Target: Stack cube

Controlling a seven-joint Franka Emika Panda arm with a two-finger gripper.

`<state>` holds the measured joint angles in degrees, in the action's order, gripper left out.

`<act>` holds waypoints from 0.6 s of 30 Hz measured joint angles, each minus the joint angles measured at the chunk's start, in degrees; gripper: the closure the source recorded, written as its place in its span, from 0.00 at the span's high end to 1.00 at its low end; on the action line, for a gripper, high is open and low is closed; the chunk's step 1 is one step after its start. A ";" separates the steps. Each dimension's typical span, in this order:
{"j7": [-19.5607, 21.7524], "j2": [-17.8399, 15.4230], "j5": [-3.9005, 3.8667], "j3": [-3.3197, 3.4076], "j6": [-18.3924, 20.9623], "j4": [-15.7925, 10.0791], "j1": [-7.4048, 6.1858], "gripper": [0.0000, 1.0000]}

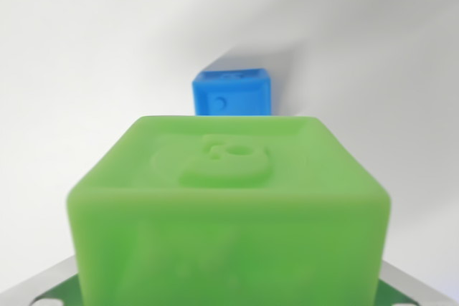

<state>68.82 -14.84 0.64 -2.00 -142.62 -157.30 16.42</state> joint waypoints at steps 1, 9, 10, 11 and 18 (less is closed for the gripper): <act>0.04 0.55 0.00 0.00 -0.60 -0.13 0.00 0.00; 0.18 5.37 0.00 0.00 -5.57 -0.80 -0.01 0.00; 0.19 5.77 0.00 0.00 -6.16 -0.91 -0.01 0.00; 0.21 6.20 0.00 0.00 -6.74 -1.01 -0.01 0.00; 0.34 9.88 -0.06 -0.01 -10.64 -1.27 -0.01 0.00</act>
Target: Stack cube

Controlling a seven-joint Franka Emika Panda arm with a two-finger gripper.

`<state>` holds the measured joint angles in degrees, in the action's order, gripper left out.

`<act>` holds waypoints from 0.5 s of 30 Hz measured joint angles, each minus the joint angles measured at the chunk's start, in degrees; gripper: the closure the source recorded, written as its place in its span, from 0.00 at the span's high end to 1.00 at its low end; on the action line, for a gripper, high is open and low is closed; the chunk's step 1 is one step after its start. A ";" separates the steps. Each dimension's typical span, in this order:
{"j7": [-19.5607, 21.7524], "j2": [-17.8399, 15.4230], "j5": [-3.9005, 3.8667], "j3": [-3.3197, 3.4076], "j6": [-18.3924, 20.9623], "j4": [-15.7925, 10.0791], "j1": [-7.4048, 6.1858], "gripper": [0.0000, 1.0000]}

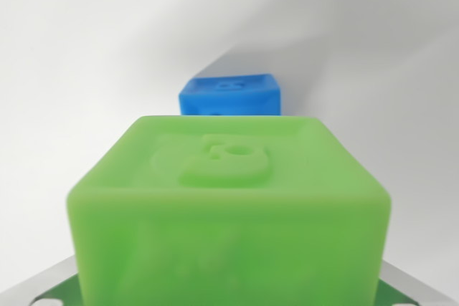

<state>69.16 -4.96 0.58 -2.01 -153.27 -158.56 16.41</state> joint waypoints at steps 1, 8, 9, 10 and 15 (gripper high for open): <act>0.03 0.56 -0.02 0.00 -0.58 -0.03 0.00 0.00; 0.20 3.81 -0.18 0.00 -3.92 -0.09 0.00 0.00; 0.24 4.34 -0.22 0.00 -4.46 -0.09 0.00 0.00; 0.28 4.83 -0.27 0.00 -4.95 -0.10 0.00 0.00; 0.42 6.76 -0.46 0.00 -6.87 -0.09 0.00 0.00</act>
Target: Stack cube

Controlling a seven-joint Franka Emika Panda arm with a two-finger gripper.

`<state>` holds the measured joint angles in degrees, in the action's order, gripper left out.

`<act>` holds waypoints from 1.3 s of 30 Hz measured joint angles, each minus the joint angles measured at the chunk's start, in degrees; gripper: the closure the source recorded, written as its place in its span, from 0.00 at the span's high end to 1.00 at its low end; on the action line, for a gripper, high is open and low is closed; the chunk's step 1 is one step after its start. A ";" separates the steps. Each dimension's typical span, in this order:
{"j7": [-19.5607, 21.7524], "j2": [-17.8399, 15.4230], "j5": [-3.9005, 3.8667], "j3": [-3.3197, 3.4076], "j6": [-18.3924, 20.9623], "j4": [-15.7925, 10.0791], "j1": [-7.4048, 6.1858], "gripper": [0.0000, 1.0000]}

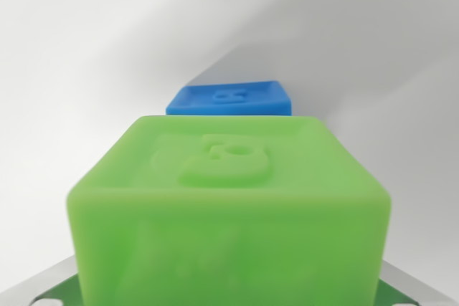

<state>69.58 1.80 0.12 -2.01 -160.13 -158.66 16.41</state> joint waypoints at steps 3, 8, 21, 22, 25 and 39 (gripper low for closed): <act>0.07 0.97 -0.10 0.00 -0.93 0.03 0.00 0.00; 0.25 2.89 -0.34 0.01 -2.71 0.16 0.00 0.00; 0.58 6.19 -0.75 0.13 -5.64 0.51 0.00 0.00; 0.60 6.36 -0.77 0.14 -5.81 0.53 0.00 0.00; 0.65 6.81 -0.81 0.16 -6.25 0.60 0.00 0.00; 0.72 7.27 -0.89 0.20 -6.65 0.68 0.00 1.00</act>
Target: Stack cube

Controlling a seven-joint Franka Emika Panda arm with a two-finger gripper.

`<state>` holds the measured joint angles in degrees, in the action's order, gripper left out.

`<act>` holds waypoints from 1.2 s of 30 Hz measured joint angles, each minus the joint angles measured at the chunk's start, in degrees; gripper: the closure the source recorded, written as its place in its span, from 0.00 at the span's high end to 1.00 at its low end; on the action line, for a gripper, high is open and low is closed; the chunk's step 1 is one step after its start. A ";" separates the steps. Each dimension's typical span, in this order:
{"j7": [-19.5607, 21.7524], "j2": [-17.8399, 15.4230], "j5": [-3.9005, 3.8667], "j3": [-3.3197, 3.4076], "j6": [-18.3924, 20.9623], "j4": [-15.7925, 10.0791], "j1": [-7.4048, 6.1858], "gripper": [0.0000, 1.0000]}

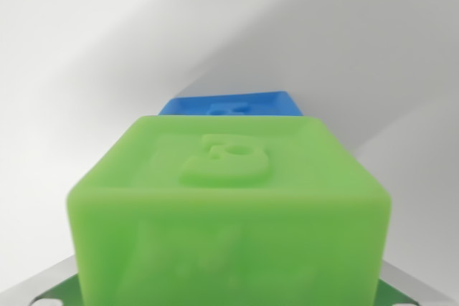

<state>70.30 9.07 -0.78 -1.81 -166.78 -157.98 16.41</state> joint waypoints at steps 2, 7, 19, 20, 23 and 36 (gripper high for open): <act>0.00 0.00 0.00 0.00 0.00 0.00 0.00 1.00; 0.01 0.00 -0.01 0.00 -0.01 0.01 -0.03 1.00; 0.02 0.00 -0.01 0.01 -0.01 0.01 -0.04 1.00; 0.02 0.00 -0.01 0.01 -0.01 0.01 -0.04 1.00; 0.02 0.00 -0.01 0.01 -0.01 0.02 -0.04 1.00; -0.02 -1.62 0.09 0.01 1.25 -0.17 -0.03 1.00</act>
<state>70.27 7.45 -0.69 -1.80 -165.53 -158.14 16.37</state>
